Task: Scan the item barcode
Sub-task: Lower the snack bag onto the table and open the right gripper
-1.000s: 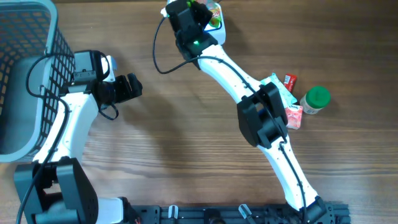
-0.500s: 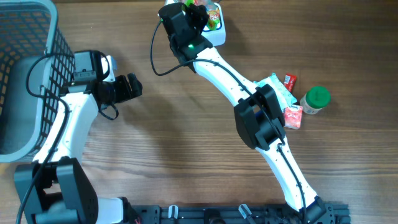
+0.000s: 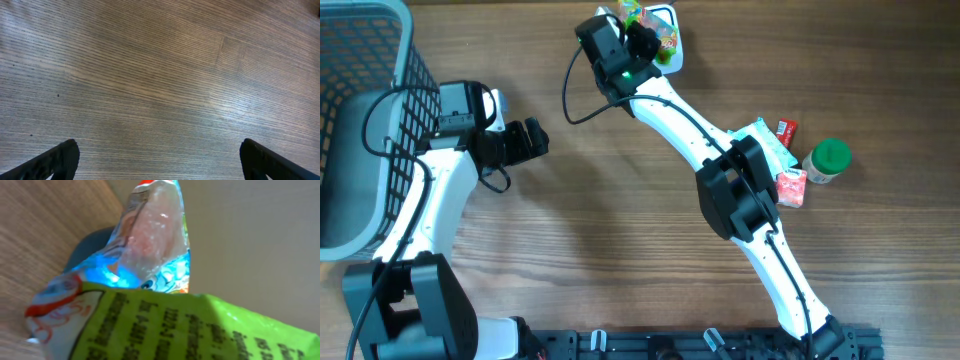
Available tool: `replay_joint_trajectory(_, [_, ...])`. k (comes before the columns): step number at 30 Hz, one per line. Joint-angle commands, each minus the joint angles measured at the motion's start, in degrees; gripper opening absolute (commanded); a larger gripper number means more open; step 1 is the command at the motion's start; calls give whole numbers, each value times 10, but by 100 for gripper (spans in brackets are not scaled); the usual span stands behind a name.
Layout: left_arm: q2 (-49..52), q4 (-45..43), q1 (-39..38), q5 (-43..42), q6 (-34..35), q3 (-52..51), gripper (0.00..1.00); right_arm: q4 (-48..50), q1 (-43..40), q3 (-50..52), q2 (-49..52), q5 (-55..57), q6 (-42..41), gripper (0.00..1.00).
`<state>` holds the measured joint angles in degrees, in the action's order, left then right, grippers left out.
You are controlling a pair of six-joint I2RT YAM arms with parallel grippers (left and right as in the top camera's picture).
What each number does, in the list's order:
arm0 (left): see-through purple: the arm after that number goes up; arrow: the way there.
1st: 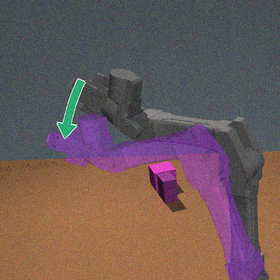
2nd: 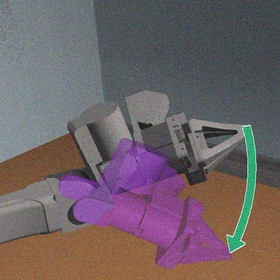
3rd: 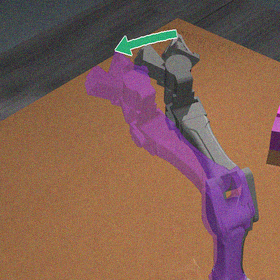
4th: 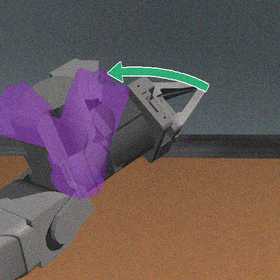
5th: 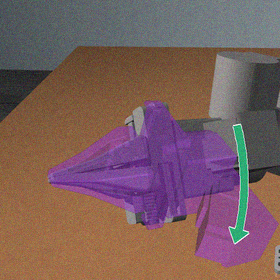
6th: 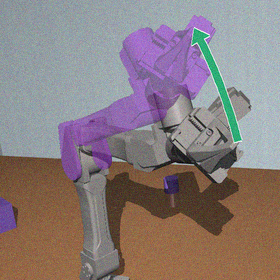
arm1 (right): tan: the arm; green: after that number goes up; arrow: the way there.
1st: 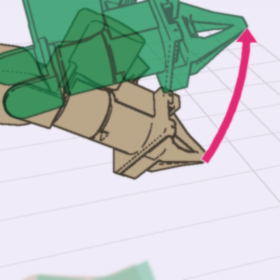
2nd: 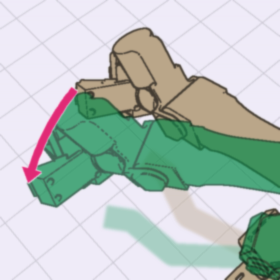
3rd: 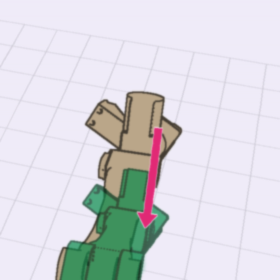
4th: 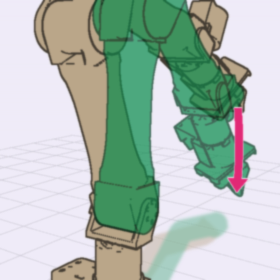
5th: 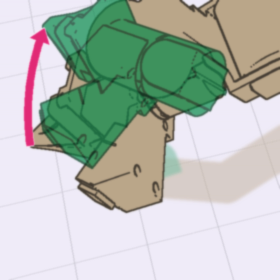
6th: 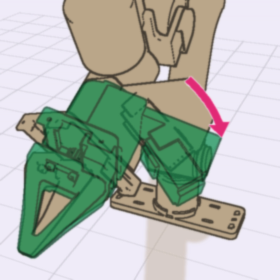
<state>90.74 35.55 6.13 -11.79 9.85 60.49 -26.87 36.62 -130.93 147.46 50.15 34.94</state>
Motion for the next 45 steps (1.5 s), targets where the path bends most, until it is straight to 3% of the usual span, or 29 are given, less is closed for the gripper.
replay_joint_trajectory(1, [-10,-2,5,1,-4,7,100,-22,2,-7,12,-71,-112,4])
replay_joint_trajectory(7, [-10,-2,5,1,-4,7,100,-29,-14,-7,-22,-102,-114,4])
replay_joint_trajectory(12, [-10,-2,5,1,-4,7,100,-97,-40,-7,-134,-161,-179,4])
replay_joint_trajectory(17, [-10,-2,5,1,-4,7,100,-277,-91,-7,-252,-355,-276,4])
replay_joint_trajectory(24, [-10,-2,5,1,-4,7,100,-537,-186,9,-259,-670,-236,4])
replay_joint_trajectory(27, [-10,-2,5,1,-4,7,100,-578,-196,94,-249,-695,-199,4])
replay_joint_trajectory(31, [-10,-2,5,1,-4,7,100,-553,-184,277,-249,-697,-137,4])
replay_joint_trajectory(35, [-10,-2,5,1,-4,7,100,-492,-184,398,-249,-686,-140,4])
replay_joint_trajectory(36, [-10,-2,5,1,-4,7,100,-484,-185,413,-249,-681,-141,6])
replay_joint_trajectory(38, [-10,-2,5,1,-4,7,100,-474,-185,430,-249,-680,-142,23])
replay_joint_trajectory(39, [-10,-2,5,1,-4,7,100,-474,-185,429,-250,-674,-147,42])
replay_joint_trajectory(41, [-10,-2,5,1,-4,7,100,-475,-185,420,-253,-623,-190,59])
replay_joint_trajectory(43, [-10,-2,5,1,-4,7,100,-478,-186,392,-259,-517,-269,61])
replay_joint_trajectory(45, [-10,-2,5,1,-4,7,100,-482,-186,362,-267,-495,-280,61])
